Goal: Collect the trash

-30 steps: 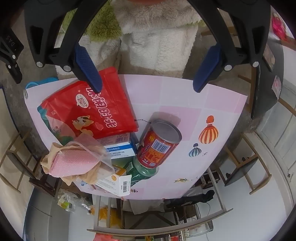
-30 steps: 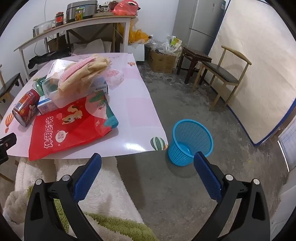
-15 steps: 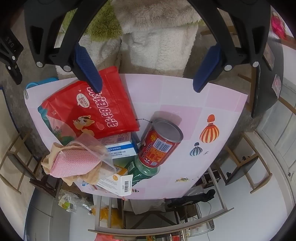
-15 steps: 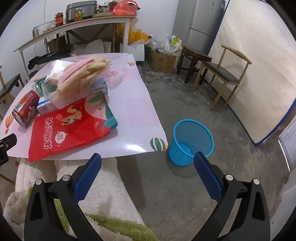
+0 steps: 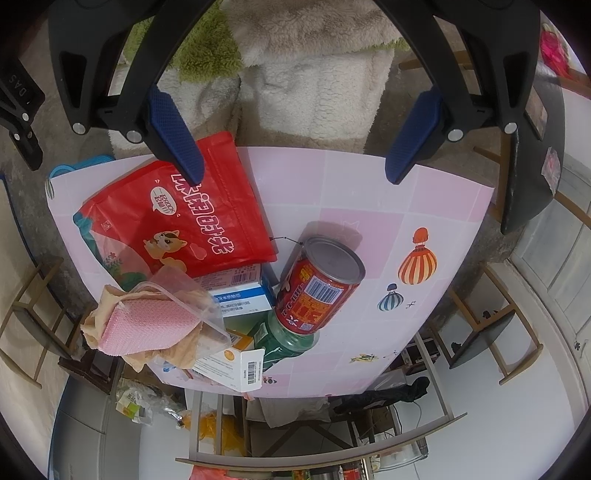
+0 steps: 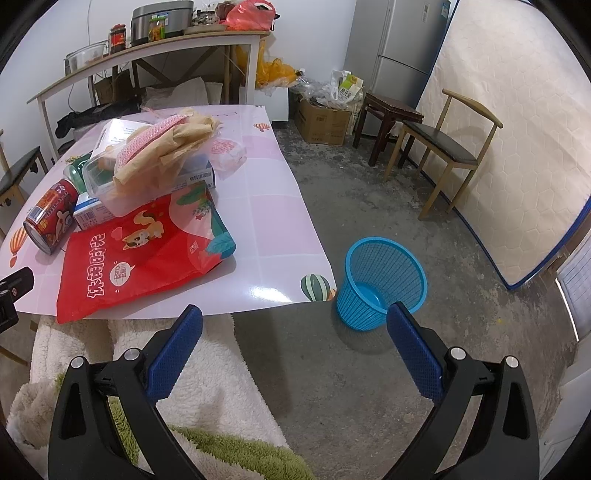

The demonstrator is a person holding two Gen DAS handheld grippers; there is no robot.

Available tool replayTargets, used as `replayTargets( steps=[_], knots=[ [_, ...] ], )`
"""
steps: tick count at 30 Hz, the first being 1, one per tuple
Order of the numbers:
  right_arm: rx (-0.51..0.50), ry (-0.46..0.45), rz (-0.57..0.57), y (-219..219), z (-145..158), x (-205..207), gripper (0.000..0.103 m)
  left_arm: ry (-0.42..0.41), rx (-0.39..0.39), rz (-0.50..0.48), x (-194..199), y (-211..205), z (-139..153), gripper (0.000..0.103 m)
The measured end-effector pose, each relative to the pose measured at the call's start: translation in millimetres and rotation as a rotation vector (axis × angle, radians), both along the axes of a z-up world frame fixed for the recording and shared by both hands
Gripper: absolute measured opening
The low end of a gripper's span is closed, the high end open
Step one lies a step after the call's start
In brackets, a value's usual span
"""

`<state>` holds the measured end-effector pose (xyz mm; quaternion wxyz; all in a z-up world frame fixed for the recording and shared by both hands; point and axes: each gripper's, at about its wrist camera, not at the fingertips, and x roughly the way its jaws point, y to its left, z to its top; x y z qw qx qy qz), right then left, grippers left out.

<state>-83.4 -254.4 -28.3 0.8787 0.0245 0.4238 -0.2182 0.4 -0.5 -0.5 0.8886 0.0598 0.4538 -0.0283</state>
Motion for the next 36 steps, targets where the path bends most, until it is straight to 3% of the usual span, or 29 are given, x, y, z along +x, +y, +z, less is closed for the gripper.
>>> replayTargets(
  steps=[20,36],
  knots=[
    [0.012,0.011,-0.007,-1.9,-8.1,8.7,0.097,0.01,0.008,-0.003,3.0,-0.5,-7.2,0.094],
    [0.031,0.045,0.026,4.1,-15.7,28.0,0.097,0.068,0.023,0.022,20.2,4.8,-24.0,0.094]
  ],
)
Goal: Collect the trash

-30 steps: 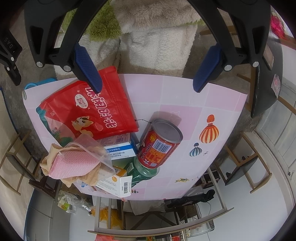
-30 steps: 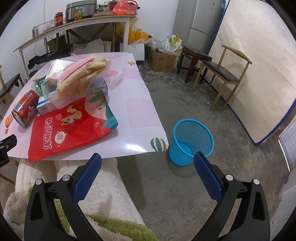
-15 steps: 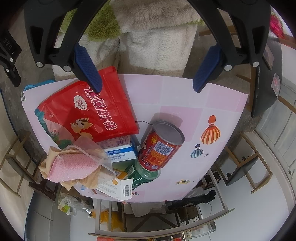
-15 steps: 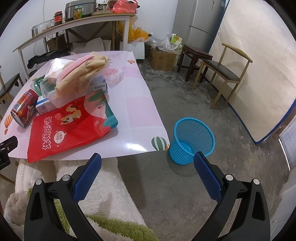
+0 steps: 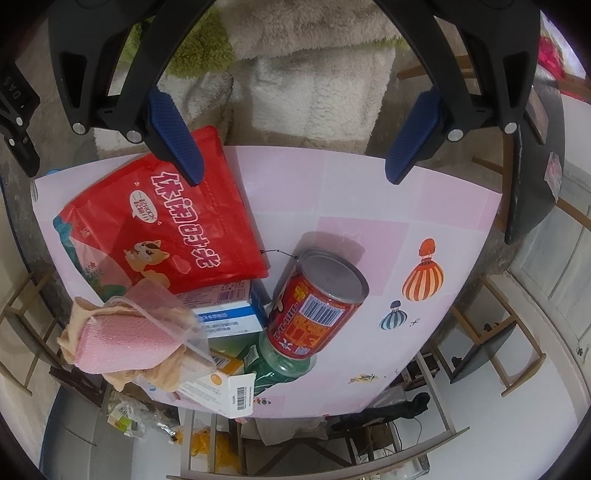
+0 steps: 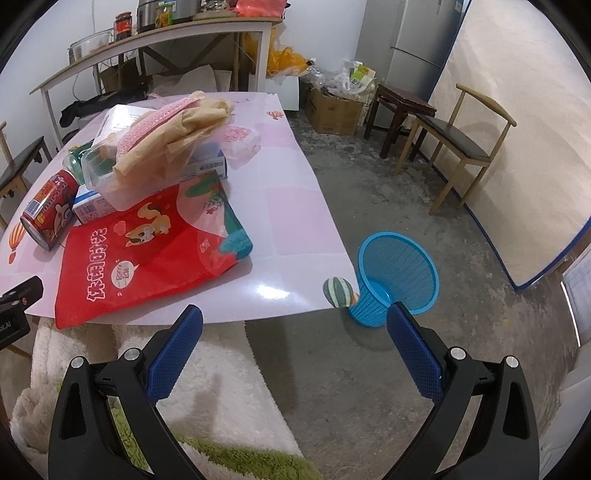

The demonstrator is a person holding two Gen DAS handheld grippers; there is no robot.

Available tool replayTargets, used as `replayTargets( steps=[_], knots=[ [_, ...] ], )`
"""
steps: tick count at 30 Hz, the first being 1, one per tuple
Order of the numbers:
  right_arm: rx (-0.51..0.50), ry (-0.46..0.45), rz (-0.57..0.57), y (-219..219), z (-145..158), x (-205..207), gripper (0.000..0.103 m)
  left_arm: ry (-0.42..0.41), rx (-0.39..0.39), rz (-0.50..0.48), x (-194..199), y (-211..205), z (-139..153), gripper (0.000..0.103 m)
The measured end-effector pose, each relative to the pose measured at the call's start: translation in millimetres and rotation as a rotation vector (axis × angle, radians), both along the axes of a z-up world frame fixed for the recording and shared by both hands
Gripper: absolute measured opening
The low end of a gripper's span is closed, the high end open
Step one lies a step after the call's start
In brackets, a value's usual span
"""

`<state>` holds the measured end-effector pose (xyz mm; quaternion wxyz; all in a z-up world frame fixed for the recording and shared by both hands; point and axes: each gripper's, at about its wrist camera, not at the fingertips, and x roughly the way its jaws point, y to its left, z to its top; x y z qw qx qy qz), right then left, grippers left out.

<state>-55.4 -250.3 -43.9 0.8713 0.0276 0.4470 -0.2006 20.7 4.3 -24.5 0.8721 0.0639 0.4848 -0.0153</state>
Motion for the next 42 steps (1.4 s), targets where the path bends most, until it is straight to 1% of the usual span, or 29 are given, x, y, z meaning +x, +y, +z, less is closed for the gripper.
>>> replayTargets(
  steps=[15,20,22,25,27,30,33,36,42],
  knots=[
    [0.006,0.019,0.073,20.2,2.6,27.0,0.097,0.039,-0.009,0.047,19.2,15.7,-13.5,0.094],
    [0.01,-0.002,0.094,25.3,10.2,37.3,0.097,0.039,-0.016,0.048,28.3,22.6,-15.6,0.094],
    [0.015,-0.043,0.101,27.3,19.3,40.1,0.097,0.009,-0.017,0.042,31.4,27.9,-11.5,0.094],
    [0.017,-0.143,0.112,26.8,39.9,42.4,0.097,-0.061,-0.021,0.051,35.0,39.7,-0.4,0.094],
    [-0.001,-0.212,0.12,27.8,55.7,45.1,0.097,-0.101,-0.023,0.063,37.9,48.1,6.0,0.094],
    [-0.028,-0.29,0.137,28.3,77.0,50.7,0.097,-0.158,-0.025,0.076,42.7,61.5,15.4,0.094],
    [-0.032,-0.348,0.145,27.0,93.6,56.8,0.097,-0.162,-0.039,0.068,50.0,68.9,17.0,0.094],
    [-0.02,-0.364,0.151,25.6,102.6,68.5,0.097,-0.175,-0.056,0.053,55.0,73.8,17.1,0.095],
    [0.003,-0.361,0.164,30.8,120.7,92.3,0.097,-0.19,-0.122,0.024,56.5,86.8,15.9,0.094]
  ],
)
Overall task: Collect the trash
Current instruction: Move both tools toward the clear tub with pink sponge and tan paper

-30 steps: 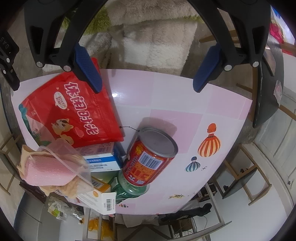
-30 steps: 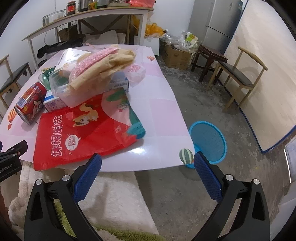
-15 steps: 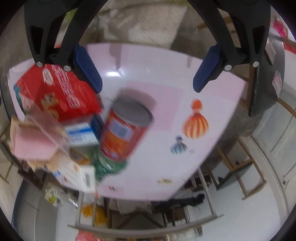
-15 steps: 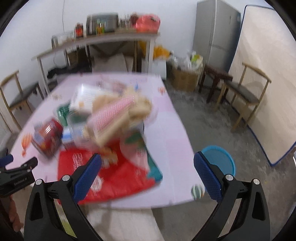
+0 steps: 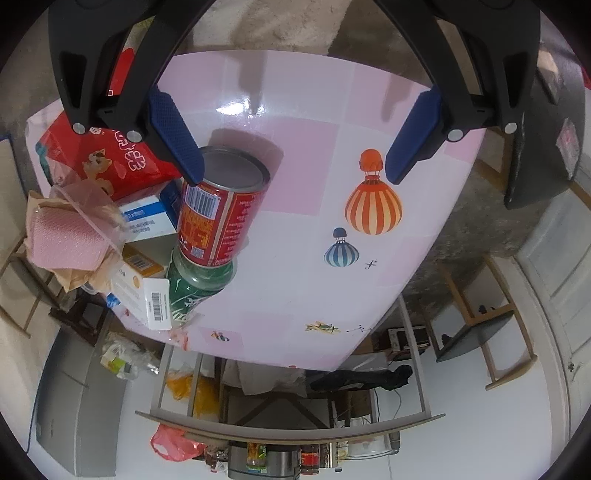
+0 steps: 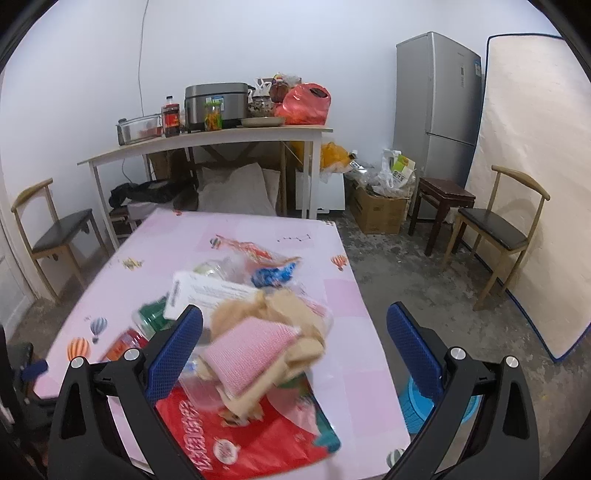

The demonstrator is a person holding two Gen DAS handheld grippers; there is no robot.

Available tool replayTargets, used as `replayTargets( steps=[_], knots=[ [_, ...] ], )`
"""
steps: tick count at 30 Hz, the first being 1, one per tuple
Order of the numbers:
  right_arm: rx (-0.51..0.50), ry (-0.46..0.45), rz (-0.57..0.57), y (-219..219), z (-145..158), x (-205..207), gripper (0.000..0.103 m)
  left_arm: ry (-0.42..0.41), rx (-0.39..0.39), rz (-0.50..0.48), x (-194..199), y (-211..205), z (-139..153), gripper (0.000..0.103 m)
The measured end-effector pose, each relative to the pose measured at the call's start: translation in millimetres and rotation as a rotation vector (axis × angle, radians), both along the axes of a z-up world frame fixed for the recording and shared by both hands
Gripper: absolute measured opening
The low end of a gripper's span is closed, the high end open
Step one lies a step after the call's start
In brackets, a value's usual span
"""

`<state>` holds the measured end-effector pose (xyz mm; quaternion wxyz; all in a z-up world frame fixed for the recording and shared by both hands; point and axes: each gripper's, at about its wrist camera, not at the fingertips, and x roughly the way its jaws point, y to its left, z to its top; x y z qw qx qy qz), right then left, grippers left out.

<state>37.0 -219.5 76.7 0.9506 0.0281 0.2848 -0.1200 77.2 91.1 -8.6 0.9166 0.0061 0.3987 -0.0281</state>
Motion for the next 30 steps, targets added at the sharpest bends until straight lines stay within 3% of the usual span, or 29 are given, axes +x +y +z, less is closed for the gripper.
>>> replayTargets(
  steps=[12,17,25,30],
  knots=[
    [0.009,0.208,0.019,27.5,-0.8,24.7,0.097,0.022,-0.076,-0.065,8.4,19.9,-2.0,0.094],
    [0.057,0.288,0.068,36.2,-4.9,27.2,0.097,0.025,-0.114,-0.103,3.4,17.1,-0.9,0.094],
    [0.007,0.181,0.079,29.2,5.0,13.6,0.097,-0.006,-0.161,-0.157,-4.1,8.9,1.7,0.094],
    [0.094,0.065,0.1,5.0,12.6,2.5,0.097,-0.061,-0.185,-0.215,-14.1,0.9,10.0,0.095]
  ],
)
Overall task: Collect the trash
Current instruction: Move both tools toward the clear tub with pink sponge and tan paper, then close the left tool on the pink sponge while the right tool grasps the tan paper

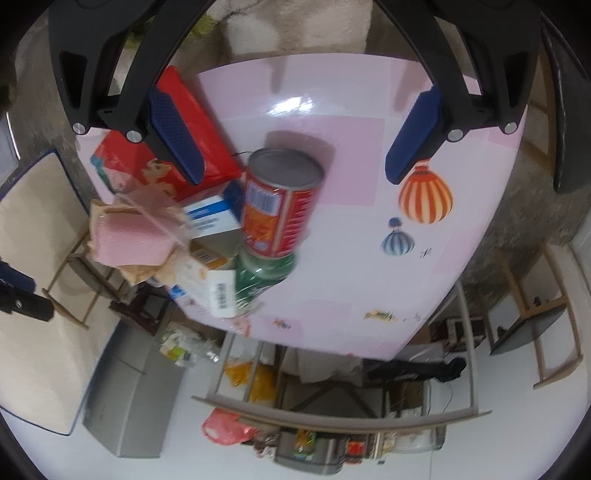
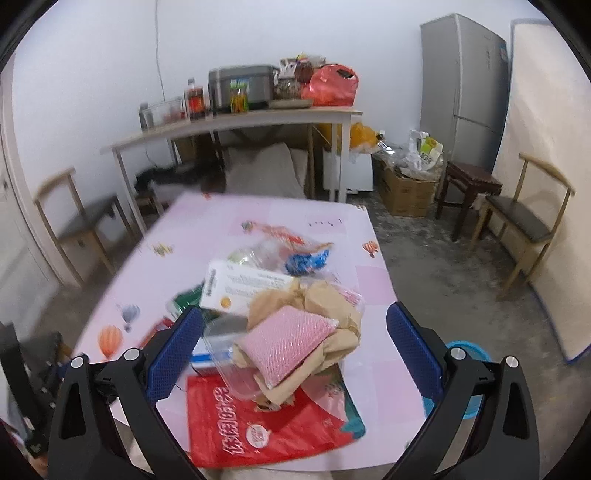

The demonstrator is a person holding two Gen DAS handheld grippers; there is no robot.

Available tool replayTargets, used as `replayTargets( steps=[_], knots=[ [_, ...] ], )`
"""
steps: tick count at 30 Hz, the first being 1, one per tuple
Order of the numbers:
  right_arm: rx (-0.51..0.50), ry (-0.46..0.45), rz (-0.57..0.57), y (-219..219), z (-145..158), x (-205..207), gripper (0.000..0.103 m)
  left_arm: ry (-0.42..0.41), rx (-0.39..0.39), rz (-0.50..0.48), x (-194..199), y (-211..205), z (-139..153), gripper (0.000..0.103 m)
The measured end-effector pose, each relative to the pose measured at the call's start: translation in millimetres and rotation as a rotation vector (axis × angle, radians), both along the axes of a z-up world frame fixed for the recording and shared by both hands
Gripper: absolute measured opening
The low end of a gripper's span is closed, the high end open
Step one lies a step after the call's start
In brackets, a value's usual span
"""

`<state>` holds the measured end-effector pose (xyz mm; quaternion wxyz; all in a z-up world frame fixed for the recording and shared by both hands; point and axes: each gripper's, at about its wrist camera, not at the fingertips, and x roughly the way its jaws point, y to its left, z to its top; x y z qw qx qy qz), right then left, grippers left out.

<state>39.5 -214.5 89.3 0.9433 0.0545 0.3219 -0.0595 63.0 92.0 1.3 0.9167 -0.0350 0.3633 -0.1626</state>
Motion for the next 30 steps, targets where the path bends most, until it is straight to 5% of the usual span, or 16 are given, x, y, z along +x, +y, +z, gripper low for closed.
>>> replayTargets(
  steps=[6,14,19,24,30],
  knots=[
    [0.186,0.014,-0.061,-45.4,-16.2,-16.5,0.097,-0.017,-0.084,-0.117,-2.8,-11.9,5.5,0.094],
    [0.548,0.101,-0.052,-91.6,-79.1,-16.9,0.091,-0.054,-0.129,-0.273,6.4,-49.1,19.5,0.094],
    [0.586,0.108,-0.022,-96.7,-88.9,1.6,0.082,-0.114,-0.145,-0.402,9.3,-80.2,37.0,0.094],
    [0.558,0.099,-0.004,-106.1,-85.9,20.4,0.069,-0.17,-0.081,-0.484,15.6,-115.3,51.3,0.093],
    [0.511,0.093,0.011,-115.4,-82.3,37.4,0.054,-0.099,0.016,-0.518,36.7,-160.4,39.7,0.069]
  ],
)
